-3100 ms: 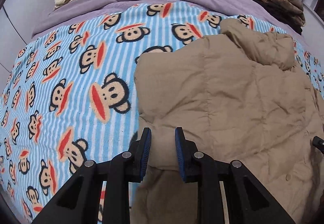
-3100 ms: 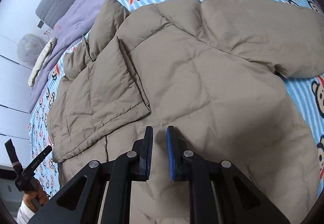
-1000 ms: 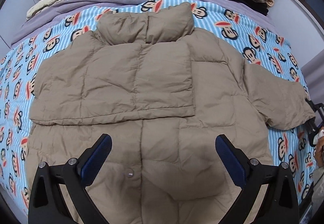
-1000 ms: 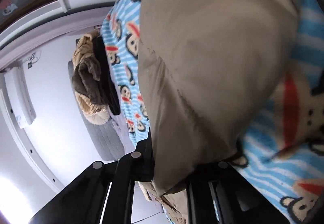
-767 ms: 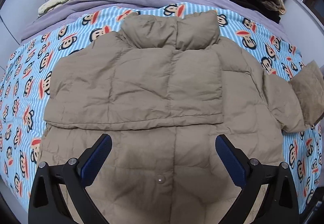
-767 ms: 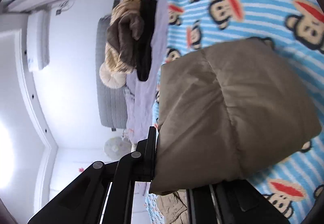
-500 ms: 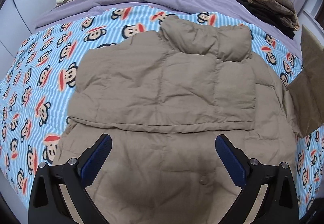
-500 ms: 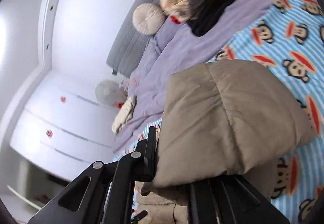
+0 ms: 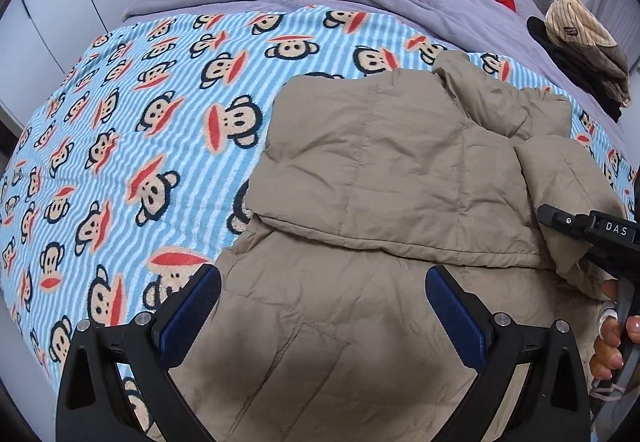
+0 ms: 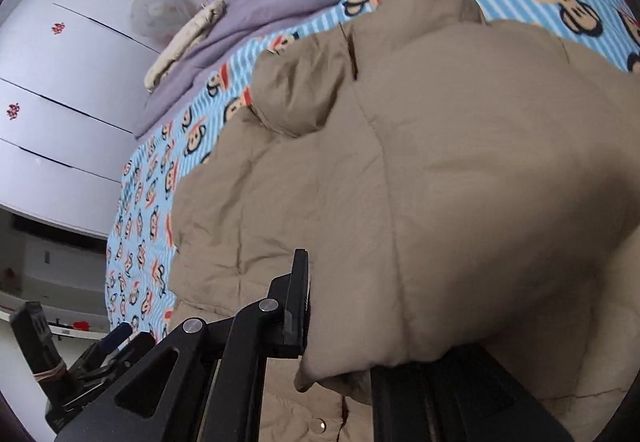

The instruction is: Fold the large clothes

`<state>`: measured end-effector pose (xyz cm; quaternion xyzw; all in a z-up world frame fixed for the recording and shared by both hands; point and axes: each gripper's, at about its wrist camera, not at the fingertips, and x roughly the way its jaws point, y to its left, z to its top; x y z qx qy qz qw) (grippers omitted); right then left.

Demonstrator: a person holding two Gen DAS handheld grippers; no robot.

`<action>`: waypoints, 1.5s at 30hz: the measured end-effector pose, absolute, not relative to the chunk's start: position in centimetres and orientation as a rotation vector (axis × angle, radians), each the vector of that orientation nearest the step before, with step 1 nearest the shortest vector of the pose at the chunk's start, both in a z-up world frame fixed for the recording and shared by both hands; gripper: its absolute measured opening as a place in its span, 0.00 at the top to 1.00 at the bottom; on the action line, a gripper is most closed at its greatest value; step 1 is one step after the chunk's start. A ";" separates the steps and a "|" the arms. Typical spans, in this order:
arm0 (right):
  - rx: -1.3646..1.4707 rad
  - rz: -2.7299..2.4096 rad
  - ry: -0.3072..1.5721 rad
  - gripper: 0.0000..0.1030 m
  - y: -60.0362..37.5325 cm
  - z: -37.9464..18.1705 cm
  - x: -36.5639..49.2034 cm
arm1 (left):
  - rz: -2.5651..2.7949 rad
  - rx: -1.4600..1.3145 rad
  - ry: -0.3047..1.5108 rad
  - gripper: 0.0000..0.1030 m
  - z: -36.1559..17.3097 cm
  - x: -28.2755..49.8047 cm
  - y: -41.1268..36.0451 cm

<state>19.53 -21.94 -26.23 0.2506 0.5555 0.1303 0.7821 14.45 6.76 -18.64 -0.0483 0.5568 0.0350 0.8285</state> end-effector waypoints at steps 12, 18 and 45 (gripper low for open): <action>0.665 0.100 1.061 0.32 -27.3 -20.7 16.2 | 0.018 -0.134 1.174 0.01 -19.0 14.9 5.8; 0.661 0.120 0.991 0.91 -27.6 -19.2 18.2 | -0.064 -0.214 1.137 0.01 -17.9 15.3 6.6; 0.786 -0.108 1.144 0.96 -41.7 -24.3 9.4 | -0.414 -0.352 1.278 0.86 -24.3 22.4 -0.4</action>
